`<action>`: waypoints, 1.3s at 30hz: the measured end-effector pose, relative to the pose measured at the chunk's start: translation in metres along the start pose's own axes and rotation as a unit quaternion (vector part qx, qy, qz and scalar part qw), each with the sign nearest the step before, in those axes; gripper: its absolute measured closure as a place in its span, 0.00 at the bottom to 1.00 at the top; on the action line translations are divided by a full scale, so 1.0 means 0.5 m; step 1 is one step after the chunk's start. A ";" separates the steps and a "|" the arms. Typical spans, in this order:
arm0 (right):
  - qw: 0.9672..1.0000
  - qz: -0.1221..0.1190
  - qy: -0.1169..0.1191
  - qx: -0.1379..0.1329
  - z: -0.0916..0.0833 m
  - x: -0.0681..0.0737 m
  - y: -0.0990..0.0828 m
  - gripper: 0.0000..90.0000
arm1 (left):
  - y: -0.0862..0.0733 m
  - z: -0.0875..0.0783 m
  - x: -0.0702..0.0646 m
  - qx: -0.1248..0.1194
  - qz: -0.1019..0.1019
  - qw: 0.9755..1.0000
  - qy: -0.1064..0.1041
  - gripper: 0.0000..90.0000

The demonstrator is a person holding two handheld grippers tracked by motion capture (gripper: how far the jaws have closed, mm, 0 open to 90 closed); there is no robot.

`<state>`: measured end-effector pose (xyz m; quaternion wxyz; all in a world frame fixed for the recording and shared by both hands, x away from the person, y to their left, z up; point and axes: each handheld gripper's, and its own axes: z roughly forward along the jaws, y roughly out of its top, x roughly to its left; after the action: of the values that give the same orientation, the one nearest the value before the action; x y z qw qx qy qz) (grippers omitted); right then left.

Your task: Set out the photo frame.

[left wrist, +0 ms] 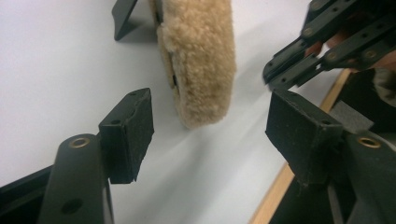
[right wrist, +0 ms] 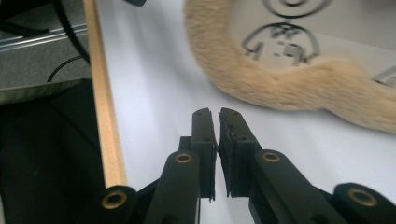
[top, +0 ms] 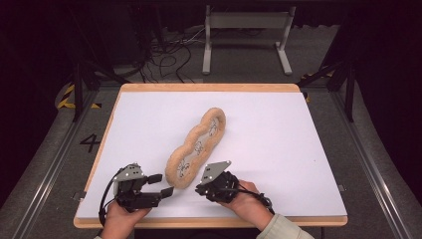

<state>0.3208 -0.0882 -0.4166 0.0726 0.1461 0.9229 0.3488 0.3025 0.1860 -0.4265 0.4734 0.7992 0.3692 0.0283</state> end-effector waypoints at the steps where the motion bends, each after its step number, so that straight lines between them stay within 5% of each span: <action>1: 1.000 0.004 -0.004 -0.002 -0.006 -0.005 -0.003 0.94 | 0.002 0.006 -0.002 -0.001 -0.004 1.000 0.004 0.35; 6: 0.999 0.028 -0.030 -0.012 -0.033 -0.030 -0.016 0.94 | 0.020 0.037 -0.016 -0.005 -0.008 0.999 0.040 0.35; 12: 0.998 0.043 -0.051 -0.018 -0.061 -0.045 -0.036 0.93 | 0.029 0.066 -0.015 -0.003 -0.025 0.998 0.049 0.35; 16: 0.996 0.058 -0.064 -0.026 -0.081 -0.054 -0.047 0.93 | 0.033 0.085 -0.023 0.008 -0.004 0.999 0.044 0.44; 18: 0.996 0.060 -0.068 -0.028 -0.089 -0.055 -0.052 0.93 | 0.035 0.090 -0.021 0.008 -0.008 0.999 0.045 0.50; 21: 0.995 0.065 -0.075 -0.031 -0.098 -0.057 -0.059 0.92 | 0.035 0.088 -0.016 0.007 -0.012 0.998 0.053 0.69; 24: 0.994 0.072 -0.079 -0.033 -0.106 -0.061 -0.064 0.92 | 0.037 0.081 -0.010 0.003 -0.013 0.998 0.067 0.74; 27: 0.993 0.077 -0.083 -0.038 -0.114 -0.064 -0.068 0.92 | 0.036 0.075 0.006 -0.003 -0.033 0.998 0.053 0.75; 30: 0.991 0.084 -0.092 -0.045 -0.129 -0.073 -0.074 0.92 | 0.036 0.071 0.010 -0.001 -0.030 0.998 0.050 0.76; 39: 0.983 0.113 -0.133 -0.057 -0.144 -0.160 -0.058 0.90 | 0.036 0.066 0.018 0.003 -0.022 0.999 0.048 0.76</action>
<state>0.3734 -0.1791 -0.3795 0.1630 0.2905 0.8612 0.3839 0.3322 0.1620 -0.4335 0.4529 0.7901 0.4094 0.0551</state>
